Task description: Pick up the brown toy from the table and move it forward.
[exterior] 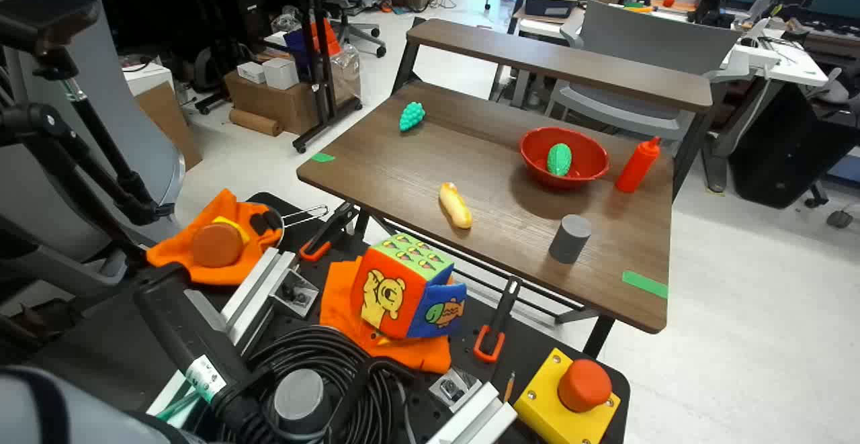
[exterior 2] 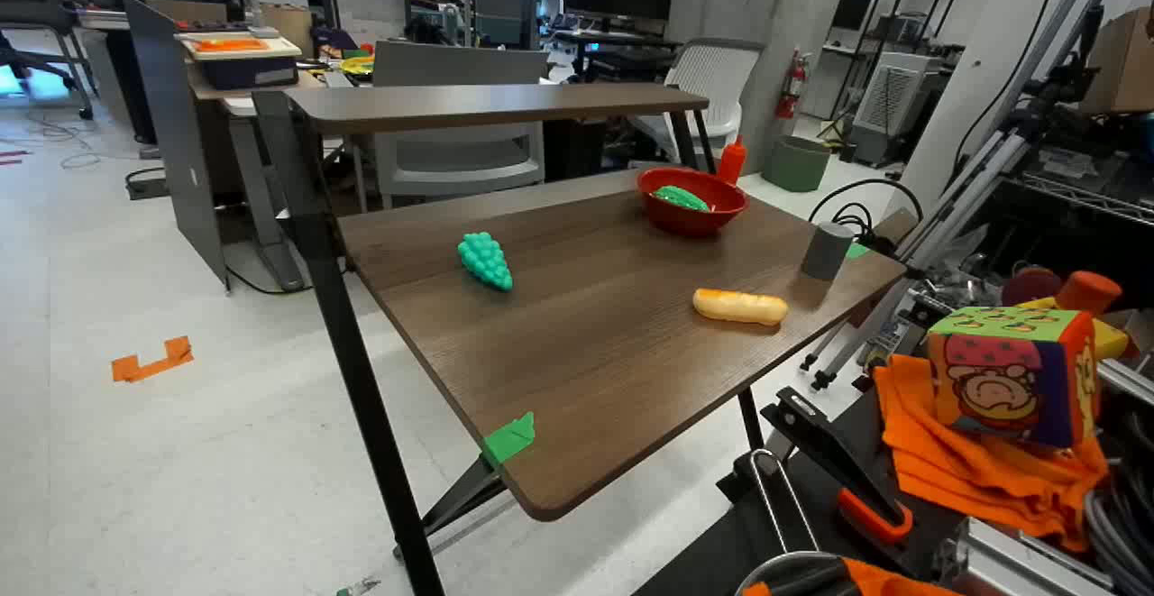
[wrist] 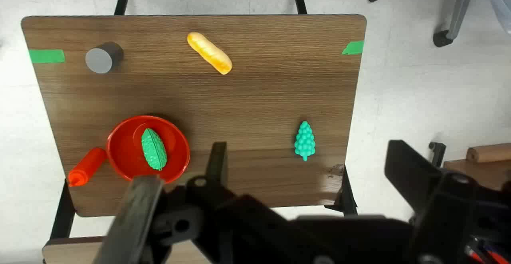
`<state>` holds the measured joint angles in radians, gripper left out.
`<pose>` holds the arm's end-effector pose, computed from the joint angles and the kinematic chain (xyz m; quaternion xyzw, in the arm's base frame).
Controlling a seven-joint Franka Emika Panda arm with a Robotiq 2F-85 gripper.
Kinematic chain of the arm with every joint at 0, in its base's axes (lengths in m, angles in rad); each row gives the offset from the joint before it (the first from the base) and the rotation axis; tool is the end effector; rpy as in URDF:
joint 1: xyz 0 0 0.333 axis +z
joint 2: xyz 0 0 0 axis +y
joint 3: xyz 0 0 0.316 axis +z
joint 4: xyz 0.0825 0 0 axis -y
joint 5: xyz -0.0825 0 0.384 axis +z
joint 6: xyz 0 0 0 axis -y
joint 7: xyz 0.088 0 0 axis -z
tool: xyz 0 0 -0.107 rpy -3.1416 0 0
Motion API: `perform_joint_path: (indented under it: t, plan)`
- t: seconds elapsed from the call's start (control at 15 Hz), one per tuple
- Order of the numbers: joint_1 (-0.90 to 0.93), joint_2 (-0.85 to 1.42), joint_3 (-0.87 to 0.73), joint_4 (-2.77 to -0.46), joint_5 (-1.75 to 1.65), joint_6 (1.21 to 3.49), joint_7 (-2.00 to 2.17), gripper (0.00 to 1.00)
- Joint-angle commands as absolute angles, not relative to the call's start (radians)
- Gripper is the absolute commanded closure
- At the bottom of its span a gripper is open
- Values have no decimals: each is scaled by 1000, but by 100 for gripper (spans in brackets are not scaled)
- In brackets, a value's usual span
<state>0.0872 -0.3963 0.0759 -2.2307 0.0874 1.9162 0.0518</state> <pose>0.4357 0.0814 0.5360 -0.9980 -0.0401 -0.0375 0.0311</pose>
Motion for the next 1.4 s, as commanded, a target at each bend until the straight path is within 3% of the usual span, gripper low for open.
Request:
perform_joint_path:
  t: [0.0,0.67,1.33]
  plan:
    - [84,-396,79,-2229,88,1914,51,0]
    - [87,-401,60,-2282,63,1984,-54,0]
    - [94,-198,-16,-2487,24,2524,-382,0]
